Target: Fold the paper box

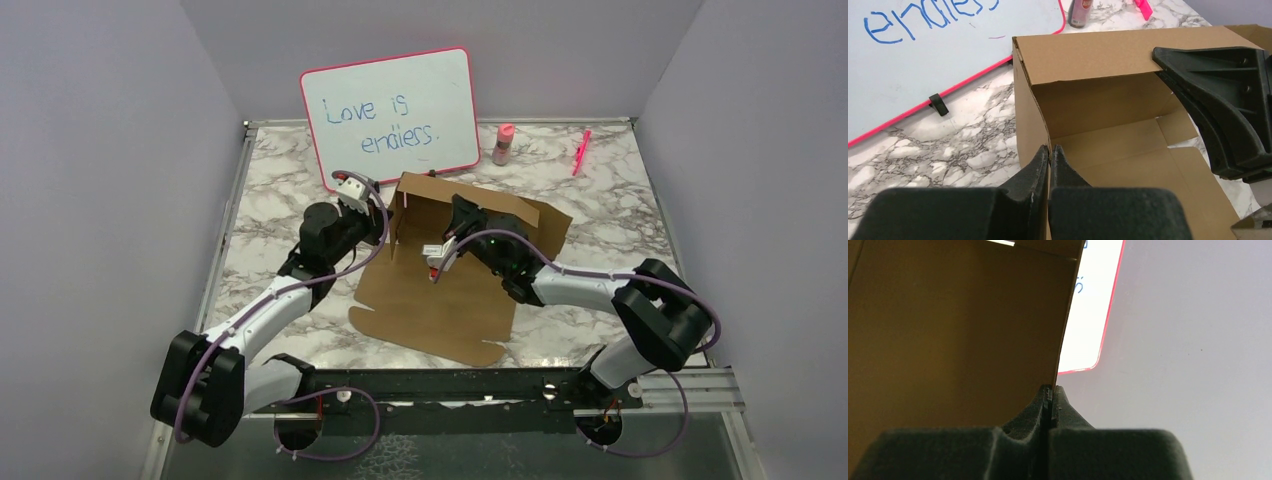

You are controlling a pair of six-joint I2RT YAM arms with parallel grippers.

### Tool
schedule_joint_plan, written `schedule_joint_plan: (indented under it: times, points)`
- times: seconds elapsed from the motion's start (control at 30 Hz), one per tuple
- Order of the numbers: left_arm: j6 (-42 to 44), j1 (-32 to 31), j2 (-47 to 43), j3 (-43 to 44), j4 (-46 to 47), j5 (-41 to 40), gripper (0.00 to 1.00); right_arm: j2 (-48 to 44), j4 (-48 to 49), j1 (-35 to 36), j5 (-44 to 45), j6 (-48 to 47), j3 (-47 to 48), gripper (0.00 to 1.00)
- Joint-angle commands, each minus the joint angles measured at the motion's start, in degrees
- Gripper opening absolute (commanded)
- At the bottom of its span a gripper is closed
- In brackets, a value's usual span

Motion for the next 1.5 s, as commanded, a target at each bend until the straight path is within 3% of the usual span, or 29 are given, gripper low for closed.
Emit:
schedule_joint_plan:
  times: [0.0,0.63,0.77,0.93,1.2,1.33,1.47]
  points:
    - [-1.99,-3.16,-0.63,-3.31,4.66,-2.84,0.01,1.12,2.51,1.43,-0.11,-3.96,-2.37,0.01]
    - [-2.06,-4.61,1.55,-11.35,12.98,-5.03,0.18,2.94,7.25,2.75,2.86,-11.23,-6.31,0.01]
    - [-2.76,-4.61,0.72,-10.78,13.05,-6.08,0.27,2.69,6.20,2.75,3.19,-11.02,-6.05,0.01]
    - [-5.27,-4.61,-1.12,-8.71,13.45,-7.40,0.51,2.35,4.04,2.75,4.11,-9.90,-5.42,0.01]
    - [-2.44,-4.37,-5.37,-2.37,13.58,-9.81,0.71,2.41,3.22,2.75,4.03,-9.05,-5.33,0.01]
    - [0.65,-1.30,-4.34,-1.36,14.89,-8.20,0.72,2.24,2.59,2.75,3.95,-8.64,-4.91,0.01]
    - [-2.74,6.65,-2.57,-3.74,21.80,-0.05,0.72,2.23,2.28,2.75,3.94,-8.11,-4.88,0.01]
